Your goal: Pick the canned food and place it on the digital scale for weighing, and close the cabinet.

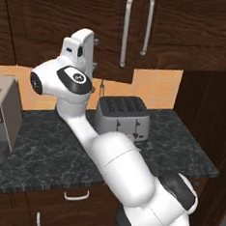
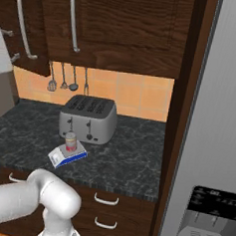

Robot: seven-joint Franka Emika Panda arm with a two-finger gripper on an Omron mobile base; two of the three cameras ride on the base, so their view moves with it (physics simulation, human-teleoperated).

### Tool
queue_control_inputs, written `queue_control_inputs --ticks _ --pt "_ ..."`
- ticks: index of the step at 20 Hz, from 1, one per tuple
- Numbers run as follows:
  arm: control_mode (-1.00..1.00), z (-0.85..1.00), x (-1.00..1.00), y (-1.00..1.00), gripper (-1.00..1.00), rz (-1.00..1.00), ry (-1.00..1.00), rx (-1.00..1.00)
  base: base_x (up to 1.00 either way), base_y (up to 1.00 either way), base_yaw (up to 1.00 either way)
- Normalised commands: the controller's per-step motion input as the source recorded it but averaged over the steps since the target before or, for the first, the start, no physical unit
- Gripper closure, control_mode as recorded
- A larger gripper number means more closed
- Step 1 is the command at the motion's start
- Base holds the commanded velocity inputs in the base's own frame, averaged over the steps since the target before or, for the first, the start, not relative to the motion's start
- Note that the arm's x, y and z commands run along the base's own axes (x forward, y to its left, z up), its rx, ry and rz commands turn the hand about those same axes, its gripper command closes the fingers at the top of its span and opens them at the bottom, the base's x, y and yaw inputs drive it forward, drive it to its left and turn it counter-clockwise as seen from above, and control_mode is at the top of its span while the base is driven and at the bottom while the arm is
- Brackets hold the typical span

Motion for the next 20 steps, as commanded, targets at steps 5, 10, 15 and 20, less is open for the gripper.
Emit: queue_control_inputs --ticks 5,10,15,20 --pt "-1.00 0.00 0.99 -0.67 -1.00 0.07 0.00 0.08 0.00 0.00 0.00" --pt "-1.00 0.00 0.83 -0.46 -1.00 0.05 0.01 0.04 0.00 0.00 0.00" --pt "-1.00 0.00 0.69 -0.39 -1.00 0.04 0.00 0.03 0.00 0.00 0.00" --pt "-1.00 -0.09 0.80 -0.31 -1.00 0.04 0.02 0.01 0.00 0.00 0.00"
